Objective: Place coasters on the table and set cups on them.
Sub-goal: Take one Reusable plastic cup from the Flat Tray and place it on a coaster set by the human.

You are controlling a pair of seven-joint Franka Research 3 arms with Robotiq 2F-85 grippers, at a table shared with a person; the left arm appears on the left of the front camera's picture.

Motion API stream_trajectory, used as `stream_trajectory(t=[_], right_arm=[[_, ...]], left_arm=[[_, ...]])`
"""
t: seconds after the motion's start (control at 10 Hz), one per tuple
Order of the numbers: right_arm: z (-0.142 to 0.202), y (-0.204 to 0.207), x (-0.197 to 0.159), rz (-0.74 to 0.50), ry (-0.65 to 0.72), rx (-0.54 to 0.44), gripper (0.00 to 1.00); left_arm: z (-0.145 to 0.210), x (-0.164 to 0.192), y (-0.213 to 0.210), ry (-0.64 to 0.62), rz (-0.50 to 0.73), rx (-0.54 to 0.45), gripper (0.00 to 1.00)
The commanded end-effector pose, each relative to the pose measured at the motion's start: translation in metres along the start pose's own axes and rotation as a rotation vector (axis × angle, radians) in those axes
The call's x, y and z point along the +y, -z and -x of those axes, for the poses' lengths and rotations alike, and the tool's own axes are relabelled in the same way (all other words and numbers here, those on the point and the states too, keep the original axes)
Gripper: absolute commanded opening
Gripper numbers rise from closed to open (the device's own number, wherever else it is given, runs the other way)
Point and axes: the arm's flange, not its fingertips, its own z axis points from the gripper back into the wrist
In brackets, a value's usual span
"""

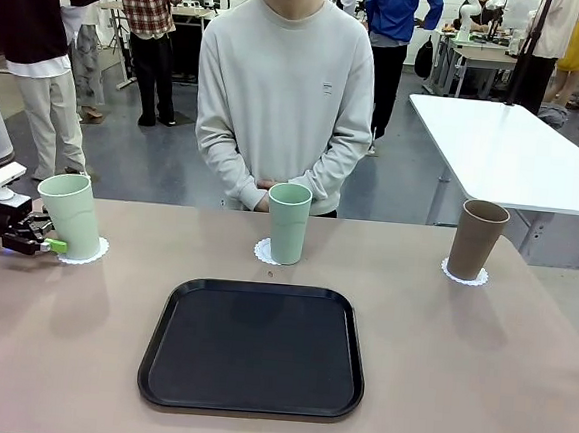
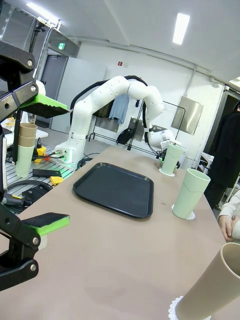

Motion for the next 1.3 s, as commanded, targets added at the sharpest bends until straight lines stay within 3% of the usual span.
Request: stream_trajectory(t=[0.0,0.5,1.2], right_arm=[[0.0,0.0,0.0,-0.01,-0.005,-0.004,1.0],[0.0,0.0,0.0,-0.01,-0.005,-0.004,1.0],[0.0,0.0,0.0,-0.01,-0.005,-0.004,1.0]], left_arm=[[0.0,0.0,-0.005,-0.008,0.048,0.017,1.0],[-0.005,0.0,-0.016,0.035,-0.014,-0.019,1.0],[-0.008,-0.009,-0.035,0.044,-0.065,0.035,1.0]])
